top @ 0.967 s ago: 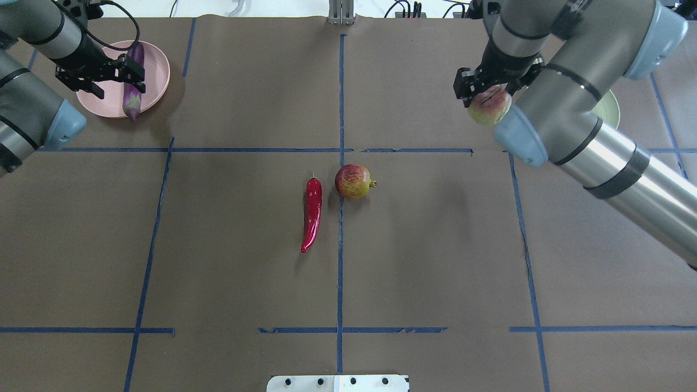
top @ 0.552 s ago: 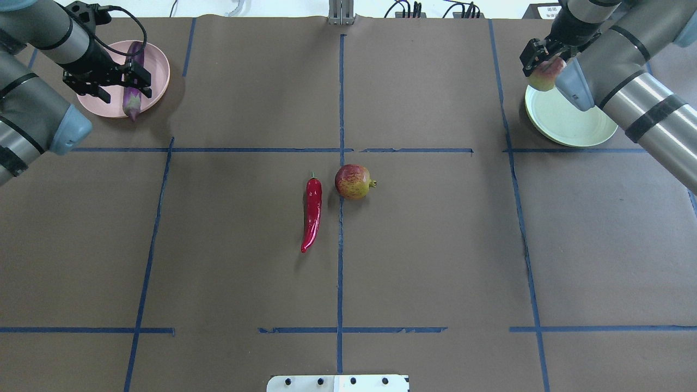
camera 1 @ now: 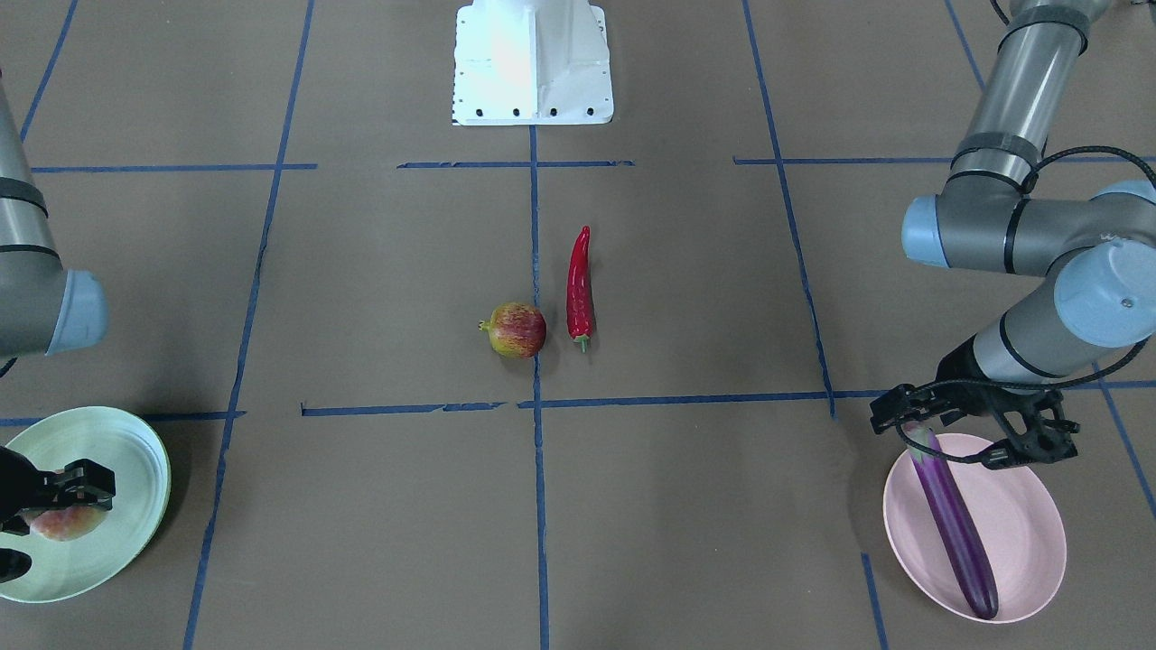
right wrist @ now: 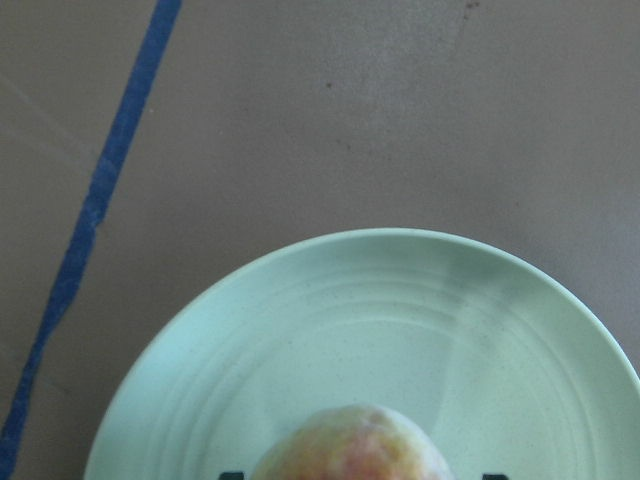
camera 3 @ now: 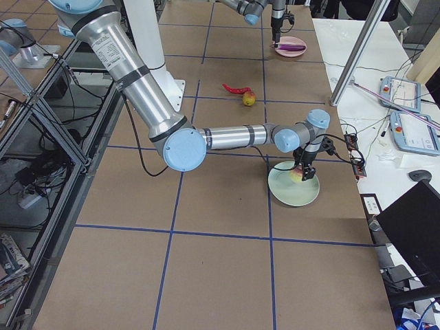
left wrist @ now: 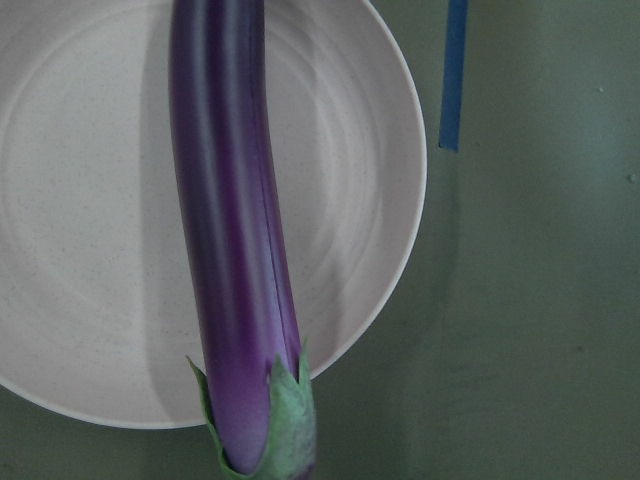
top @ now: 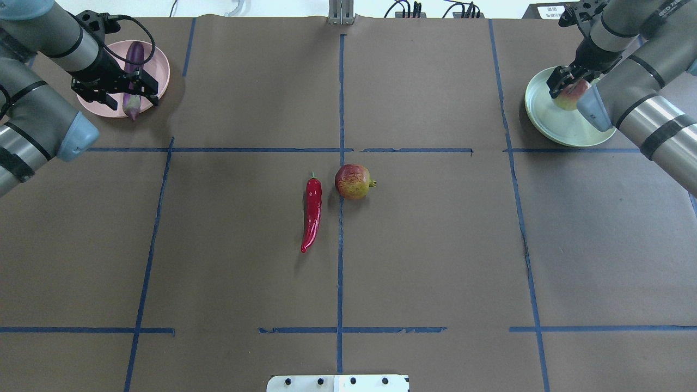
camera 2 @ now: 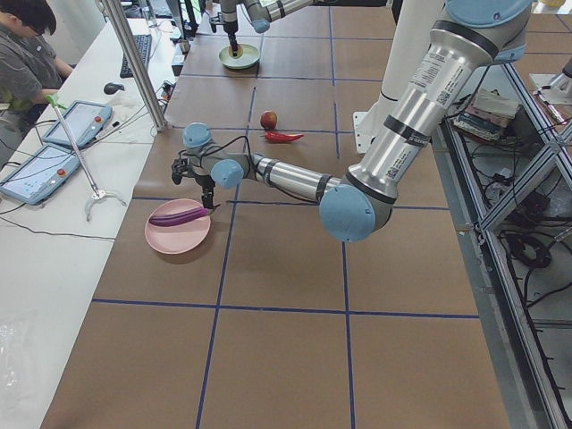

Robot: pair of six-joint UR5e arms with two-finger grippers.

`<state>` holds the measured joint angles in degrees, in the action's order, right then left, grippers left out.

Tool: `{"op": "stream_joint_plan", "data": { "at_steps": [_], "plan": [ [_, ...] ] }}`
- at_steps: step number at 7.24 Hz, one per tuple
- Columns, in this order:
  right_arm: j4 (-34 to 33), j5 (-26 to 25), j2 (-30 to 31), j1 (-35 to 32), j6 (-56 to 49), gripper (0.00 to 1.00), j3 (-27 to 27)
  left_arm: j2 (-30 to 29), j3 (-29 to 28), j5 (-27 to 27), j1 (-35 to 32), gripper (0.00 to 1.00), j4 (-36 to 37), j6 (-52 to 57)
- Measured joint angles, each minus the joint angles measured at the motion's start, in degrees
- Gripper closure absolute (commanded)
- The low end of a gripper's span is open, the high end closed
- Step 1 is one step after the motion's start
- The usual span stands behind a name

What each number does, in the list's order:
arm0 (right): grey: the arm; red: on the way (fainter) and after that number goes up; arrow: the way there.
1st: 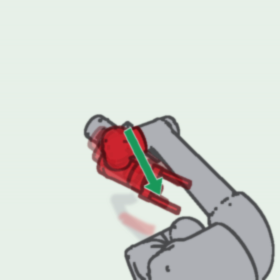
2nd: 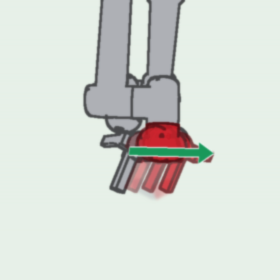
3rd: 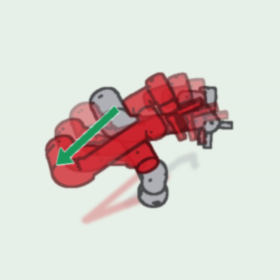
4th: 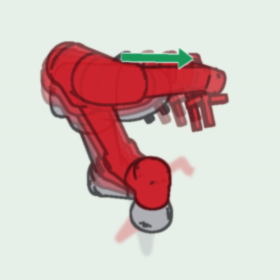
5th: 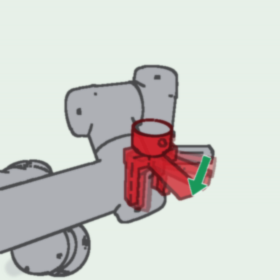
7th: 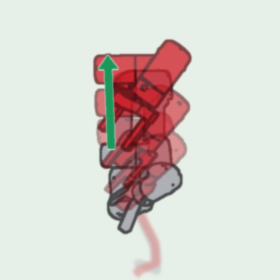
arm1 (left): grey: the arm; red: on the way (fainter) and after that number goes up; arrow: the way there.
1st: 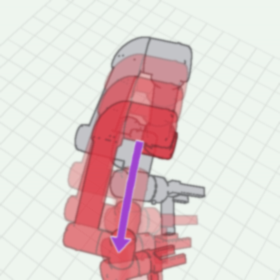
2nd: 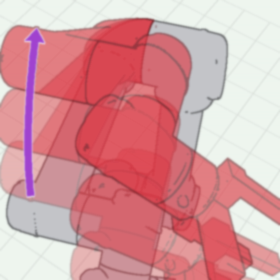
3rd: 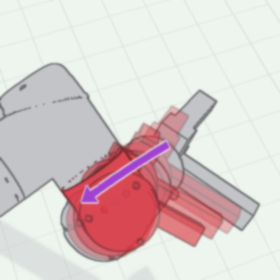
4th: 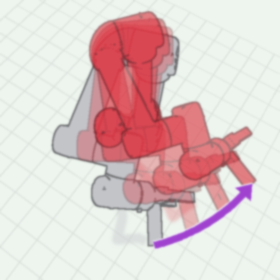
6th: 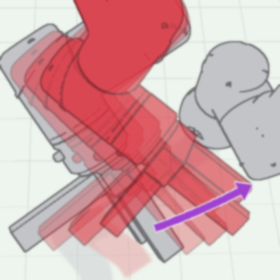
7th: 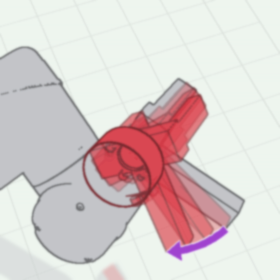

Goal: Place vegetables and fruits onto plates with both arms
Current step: 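Carry the peach with the right gripper onto the green plate, then lower the left gripper onto the red chili pepper and grasp it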

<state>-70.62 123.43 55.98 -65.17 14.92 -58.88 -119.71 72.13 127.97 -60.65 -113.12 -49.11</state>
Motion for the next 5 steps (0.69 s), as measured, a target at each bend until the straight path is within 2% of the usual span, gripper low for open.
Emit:
{"op": "stream_joint_plan", "data": {
  "at_steps": [3,5],
  "plan": [
    [1.21,0.37,0.1,-0.19,0.19,0.0,-2.31,-0.43,0.79,-0.59,0.75,0.0,0.04,-3.25],
    [0.97,3.54,0.22,-2.6,0.11,0.0,-3.87,-0.98,3.43,-3.04,3.82,0.0,0.36,-9.21]
  ]
}}
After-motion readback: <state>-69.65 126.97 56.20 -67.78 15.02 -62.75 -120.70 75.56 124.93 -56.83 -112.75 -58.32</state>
